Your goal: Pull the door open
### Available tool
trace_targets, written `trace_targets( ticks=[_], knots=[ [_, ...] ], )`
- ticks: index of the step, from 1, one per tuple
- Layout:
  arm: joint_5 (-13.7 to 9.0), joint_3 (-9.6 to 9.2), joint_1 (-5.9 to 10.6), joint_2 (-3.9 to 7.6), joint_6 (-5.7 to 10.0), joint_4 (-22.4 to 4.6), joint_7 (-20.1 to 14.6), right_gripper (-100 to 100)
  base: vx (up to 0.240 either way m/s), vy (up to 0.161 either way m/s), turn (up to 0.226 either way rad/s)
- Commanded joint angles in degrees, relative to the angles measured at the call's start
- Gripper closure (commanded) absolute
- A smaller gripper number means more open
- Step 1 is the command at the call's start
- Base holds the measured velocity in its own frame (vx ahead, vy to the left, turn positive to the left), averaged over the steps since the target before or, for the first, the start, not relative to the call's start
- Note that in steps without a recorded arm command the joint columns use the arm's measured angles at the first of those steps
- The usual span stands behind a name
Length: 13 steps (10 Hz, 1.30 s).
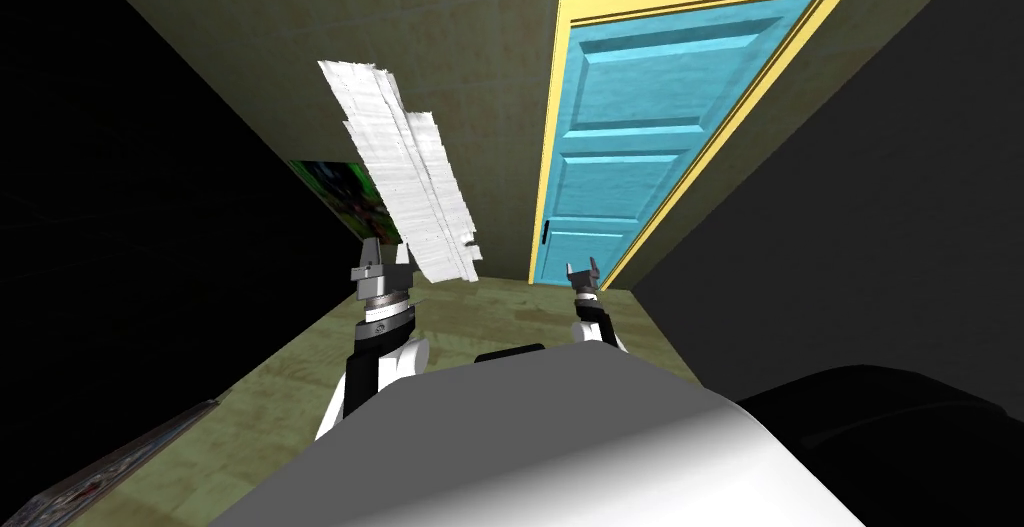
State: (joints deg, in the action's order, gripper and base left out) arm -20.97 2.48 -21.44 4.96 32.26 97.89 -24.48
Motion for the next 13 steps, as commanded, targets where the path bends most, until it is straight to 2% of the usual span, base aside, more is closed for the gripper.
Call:
trace_targets(
  ticks=[1, 13],
  knots=[
    [-1.2, -0.07, 0.74, 0.3, 0.95, -2.4, -2.1, -100, 0.094, -0.039, 0.12],
    [-10.1, -0.72, 5.69, 1.31, 6.82, -17.9, -16.2, -100, 0.09, -0.046, 0.108]
  ],
)
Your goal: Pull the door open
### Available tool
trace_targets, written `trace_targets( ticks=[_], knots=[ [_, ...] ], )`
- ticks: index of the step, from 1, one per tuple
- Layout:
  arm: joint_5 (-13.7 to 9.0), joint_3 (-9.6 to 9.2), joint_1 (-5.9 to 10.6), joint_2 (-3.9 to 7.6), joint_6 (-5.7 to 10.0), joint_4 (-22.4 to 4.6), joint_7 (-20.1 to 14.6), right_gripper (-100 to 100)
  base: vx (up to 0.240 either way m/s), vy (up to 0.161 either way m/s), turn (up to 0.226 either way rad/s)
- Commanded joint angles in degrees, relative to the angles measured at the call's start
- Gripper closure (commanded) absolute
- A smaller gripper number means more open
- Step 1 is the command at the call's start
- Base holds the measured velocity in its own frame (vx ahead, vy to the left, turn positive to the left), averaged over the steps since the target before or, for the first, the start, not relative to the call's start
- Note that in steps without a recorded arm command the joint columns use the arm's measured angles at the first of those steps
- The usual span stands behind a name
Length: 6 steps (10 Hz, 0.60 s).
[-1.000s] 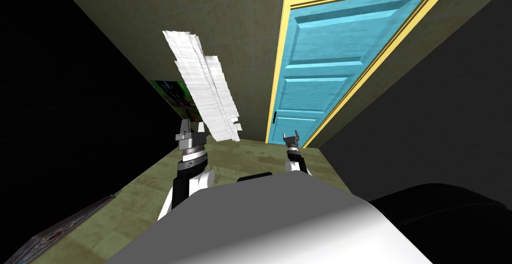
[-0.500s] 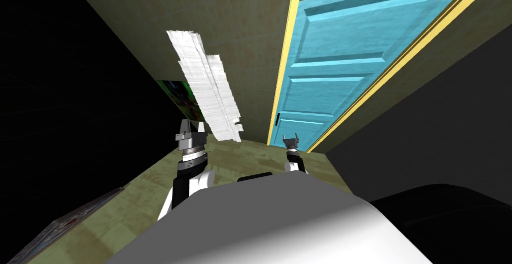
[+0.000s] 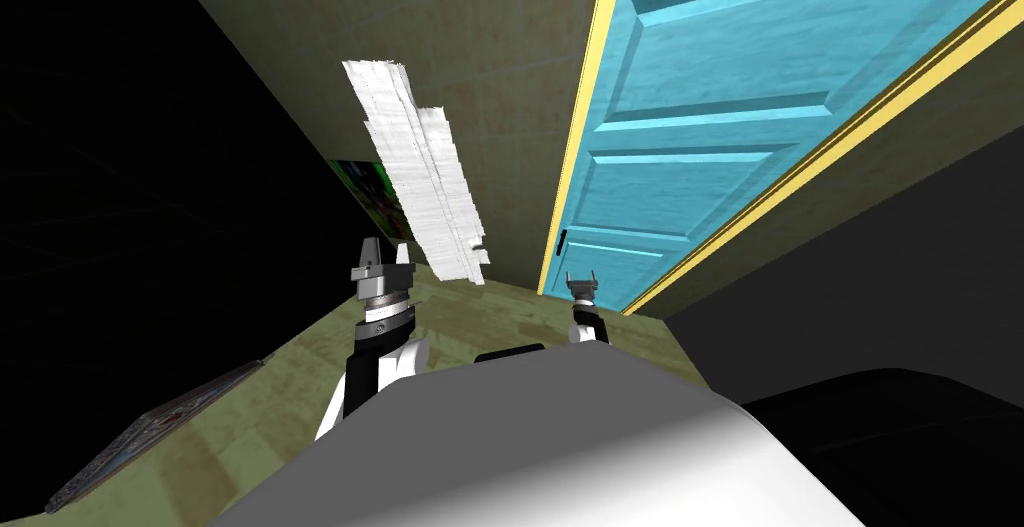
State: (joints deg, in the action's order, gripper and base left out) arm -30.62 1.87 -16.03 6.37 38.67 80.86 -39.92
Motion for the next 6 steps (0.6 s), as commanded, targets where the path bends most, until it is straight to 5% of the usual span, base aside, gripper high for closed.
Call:
trace_targets(
  ticks=[1, 6],
  knots=[
    [-1.1, -0.17, 0.68, -0.05, 0.89, -2.2, -1.9, -100, 0.064, -0.055, 0.102],
    [-4.5, -0.42, 2.59, 0.13, 3.16, -8.2, -7.3, -100, 0.086, -0.061, 0.101]
  ],
)
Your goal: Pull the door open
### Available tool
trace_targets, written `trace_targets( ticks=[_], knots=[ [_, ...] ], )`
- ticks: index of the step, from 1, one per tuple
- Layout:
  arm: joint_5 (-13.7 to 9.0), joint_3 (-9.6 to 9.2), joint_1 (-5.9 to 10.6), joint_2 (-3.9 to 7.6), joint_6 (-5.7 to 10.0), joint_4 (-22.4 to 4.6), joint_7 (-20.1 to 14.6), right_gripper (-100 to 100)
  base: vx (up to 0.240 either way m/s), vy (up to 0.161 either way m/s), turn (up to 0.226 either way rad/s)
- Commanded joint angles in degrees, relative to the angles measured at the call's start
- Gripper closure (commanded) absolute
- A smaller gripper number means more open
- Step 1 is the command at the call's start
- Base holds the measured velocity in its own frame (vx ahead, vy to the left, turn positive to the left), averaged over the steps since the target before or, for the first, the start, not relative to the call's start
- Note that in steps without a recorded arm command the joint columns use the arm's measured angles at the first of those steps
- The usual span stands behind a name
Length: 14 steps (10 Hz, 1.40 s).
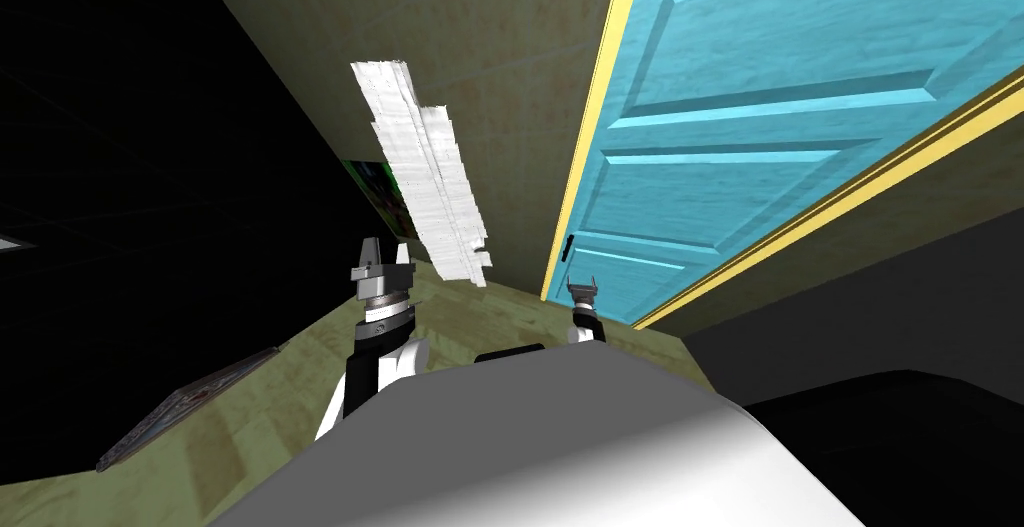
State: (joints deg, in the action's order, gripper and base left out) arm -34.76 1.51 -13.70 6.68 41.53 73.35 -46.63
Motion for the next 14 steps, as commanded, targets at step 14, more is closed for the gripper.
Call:
trace_targets(
  ticks=[14],
  knots=[
    [-9.4, -0.73, 5.29, -0.09, 6.25, -16.5, -14.9, -100, 0.081, -0.065, 0.094]
  ],
)
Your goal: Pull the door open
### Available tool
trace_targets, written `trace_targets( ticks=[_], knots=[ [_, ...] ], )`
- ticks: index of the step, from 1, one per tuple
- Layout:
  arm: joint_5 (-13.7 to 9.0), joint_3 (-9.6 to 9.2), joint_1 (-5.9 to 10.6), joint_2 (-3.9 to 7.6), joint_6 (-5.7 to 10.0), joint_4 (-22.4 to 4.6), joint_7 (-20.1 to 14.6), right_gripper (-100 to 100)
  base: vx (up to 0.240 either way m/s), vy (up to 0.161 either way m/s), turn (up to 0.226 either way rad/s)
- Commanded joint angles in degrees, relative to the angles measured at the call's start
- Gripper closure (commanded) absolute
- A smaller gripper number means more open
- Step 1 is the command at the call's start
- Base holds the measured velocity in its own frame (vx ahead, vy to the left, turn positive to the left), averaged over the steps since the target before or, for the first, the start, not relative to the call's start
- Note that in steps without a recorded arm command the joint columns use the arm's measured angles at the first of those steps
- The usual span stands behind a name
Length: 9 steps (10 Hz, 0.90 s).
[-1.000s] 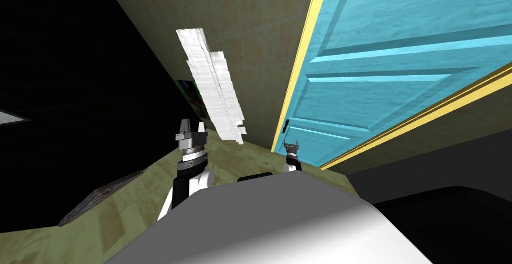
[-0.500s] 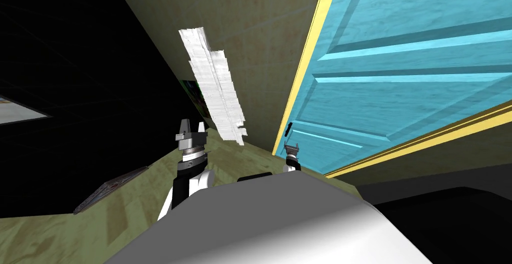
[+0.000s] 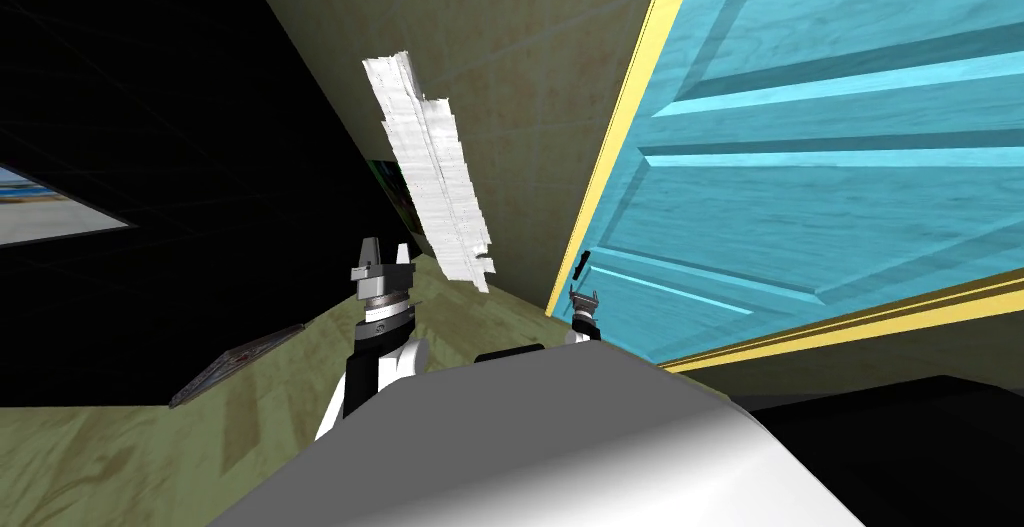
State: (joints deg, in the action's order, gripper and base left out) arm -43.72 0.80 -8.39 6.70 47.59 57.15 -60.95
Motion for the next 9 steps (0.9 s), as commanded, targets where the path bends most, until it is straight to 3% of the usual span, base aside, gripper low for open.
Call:
trace_targets(
  ticks=[1, 3, 4, 7, 9],
  knots=[
    [-1.3, -0.09, 0.46, -0.14, 0.76, -1.8, -1.9, -100, 0.097, -0.092, 0.107],
    [-1.3, -0.15, 0.61, -0.07, 0.95, -2.3, -2.1, -100, 0.064, -0.041, 0.052],
    [-1.3, -0.08, 0.64, 1.41, 1.17, -3.6, -4.3, -100, 0.107, 0.005, 0.014],
    [-1.2, 0.04, 0.6, 3.24, 1.25, -5.0, -6.6, -100, 0.145, 0.004, 0.011],
    [-1.1, 0.17, 0.55, 5.42, 1.35, -6.6, -9.4, -100, 0.13, -0.01, 0.017]
  ],
)
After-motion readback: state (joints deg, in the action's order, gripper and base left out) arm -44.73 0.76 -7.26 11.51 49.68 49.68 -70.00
